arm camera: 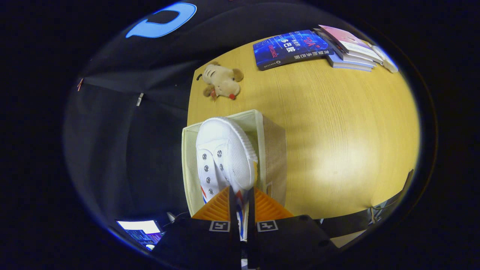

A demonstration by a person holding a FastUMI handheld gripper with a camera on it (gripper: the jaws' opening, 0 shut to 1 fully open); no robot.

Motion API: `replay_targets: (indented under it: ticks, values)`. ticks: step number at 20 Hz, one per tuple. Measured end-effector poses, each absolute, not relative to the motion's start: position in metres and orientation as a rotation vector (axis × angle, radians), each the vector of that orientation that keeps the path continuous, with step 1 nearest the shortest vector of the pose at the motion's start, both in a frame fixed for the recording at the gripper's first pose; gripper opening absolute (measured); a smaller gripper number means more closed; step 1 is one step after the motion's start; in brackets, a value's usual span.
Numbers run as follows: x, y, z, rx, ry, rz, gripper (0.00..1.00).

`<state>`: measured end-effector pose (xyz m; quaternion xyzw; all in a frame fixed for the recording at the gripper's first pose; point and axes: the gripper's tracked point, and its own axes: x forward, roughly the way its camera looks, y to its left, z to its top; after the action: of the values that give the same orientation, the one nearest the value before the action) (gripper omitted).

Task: Open the storage box then place both shoes into the box .Put the left shoe in first, then the right shoe, with the right side of both shoes facing outward in a uniform manner.

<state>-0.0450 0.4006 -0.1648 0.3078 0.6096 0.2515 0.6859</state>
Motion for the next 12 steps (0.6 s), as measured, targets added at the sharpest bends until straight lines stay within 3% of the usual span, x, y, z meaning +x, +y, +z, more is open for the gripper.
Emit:
replay_targets:
  ticks: [3,6,7,12]
  values:
    - [-0.045,0.410,-0.146,0.814,1.356,0.619,0.34]
    - [-0.036,0.406,-0.141,0.842,1.324,0.634,0.91]
    - [-0.035,0.403,-0.142,0.844,1.318,0.628,0.99]
    - [-0.040,0.399,-0.136,0.844,1.296,0.646,0.99]
